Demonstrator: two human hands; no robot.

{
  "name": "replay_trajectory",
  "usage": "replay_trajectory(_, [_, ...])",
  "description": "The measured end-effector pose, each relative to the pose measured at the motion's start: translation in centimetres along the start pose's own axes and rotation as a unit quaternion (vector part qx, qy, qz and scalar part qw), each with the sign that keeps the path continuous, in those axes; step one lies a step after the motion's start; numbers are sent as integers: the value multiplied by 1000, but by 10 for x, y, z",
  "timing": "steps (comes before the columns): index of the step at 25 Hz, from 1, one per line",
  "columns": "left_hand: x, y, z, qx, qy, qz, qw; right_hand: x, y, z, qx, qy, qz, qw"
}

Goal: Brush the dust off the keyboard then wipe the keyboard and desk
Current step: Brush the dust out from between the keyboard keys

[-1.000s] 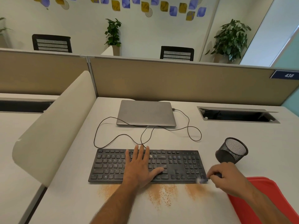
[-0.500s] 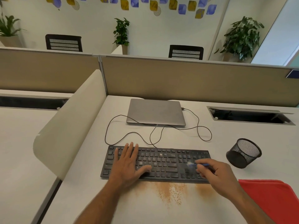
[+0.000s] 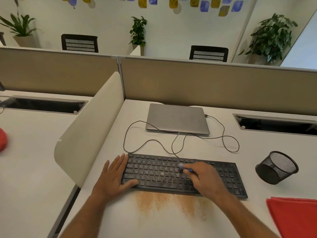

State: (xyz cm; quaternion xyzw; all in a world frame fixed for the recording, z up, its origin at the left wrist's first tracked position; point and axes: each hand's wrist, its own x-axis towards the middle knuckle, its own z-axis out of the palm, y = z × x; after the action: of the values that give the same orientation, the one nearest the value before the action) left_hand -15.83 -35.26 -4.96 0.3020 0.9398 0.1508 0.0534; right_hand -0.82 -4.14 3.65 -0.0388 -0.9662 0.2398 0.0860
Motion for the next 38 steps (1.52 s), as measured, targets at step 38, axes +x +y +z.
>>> replay_trajectory(38, [2,-1,0,0,-5,-14,1000,41,-58,32,76,-106,-90,987])
